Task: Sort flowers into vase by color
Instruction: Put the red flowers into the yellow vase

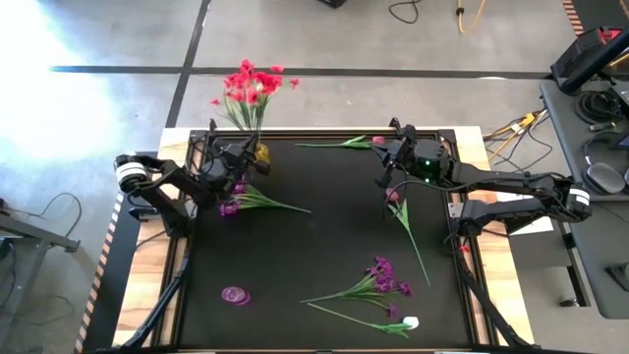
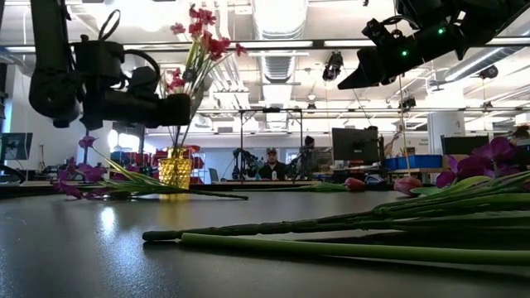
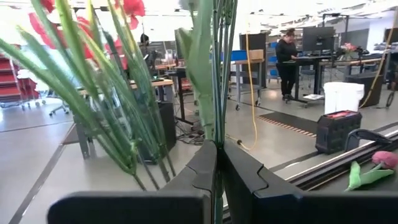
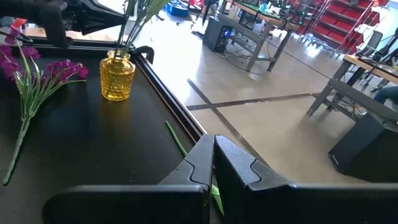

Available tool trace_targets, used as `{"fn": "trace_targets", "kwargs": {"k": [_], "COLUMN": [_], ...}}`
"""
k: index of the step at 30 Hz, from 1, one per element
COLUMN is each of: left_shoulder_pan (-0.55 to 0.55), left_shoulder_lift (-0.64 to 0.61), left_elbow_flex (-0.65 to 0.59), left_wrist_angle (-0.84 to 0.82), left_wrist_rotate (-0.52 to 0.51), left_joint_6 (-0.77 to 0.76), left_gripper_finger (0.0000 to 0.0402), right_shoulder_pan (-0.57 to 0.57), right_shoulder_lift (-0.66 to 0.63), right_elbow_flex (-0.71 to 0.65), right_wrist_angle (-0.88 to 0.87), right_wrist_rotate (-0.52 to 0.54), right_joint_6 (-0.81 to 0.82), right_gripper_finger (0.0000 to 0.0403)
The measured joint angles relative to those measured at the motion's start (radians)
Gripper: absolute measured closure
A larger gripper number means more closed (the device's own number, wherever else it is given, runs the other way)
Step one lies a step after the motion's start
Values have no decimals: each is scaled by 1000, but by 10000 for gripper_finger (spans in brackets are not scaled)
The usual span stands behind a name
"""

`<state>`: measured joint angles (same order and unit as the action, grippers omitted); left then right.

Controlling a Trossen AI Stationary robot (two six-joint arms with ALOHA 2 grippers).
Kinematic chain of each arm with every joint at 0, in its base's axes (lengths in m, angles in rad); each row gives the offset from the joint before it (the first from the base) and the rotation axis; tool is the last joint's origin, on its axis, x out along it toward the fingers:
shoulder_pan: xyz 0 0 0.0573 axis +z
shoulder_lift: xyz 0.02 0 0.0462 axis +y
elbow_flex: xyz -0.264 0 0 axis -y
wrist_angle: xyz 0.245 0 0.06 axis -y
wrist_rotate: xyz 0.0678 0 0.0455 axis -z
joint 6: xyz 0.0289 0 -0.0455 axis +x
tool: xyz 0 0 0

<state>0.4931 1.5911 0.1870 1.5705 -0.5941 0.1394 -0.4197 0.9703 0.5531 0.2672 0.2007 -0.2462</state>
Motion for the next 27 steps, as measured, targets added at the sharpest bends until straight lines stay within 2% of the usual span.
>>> {"fn": "trace_targets", "kwargs": {"k": [9, 22, 27], "left_shoulder_pan": [15, 21, 13], "left_shoulder_lift": [53, 53, 45], "left_elbow_flex": [8, 7, 4], "left_wrist_angle": [0, 0, 0], "left_wrist_rotate": [9, 1, 2], "left_joint_6": [-30, -41, -14], "left_gripper_finger": [388, 277, 256], "right_shoulder_pan": [0, 0, 0], "right_shoulder_lift": [0, 0, 0], "right_elbow_flex": [0, 0, 0], "right_wrist_angle": [1, 1, 1], "right_wrist_rotate": [0, 0, 0], "right_joint_6": [0, 0, 0], "right_gripper_finger": [394, 394, 394]}}
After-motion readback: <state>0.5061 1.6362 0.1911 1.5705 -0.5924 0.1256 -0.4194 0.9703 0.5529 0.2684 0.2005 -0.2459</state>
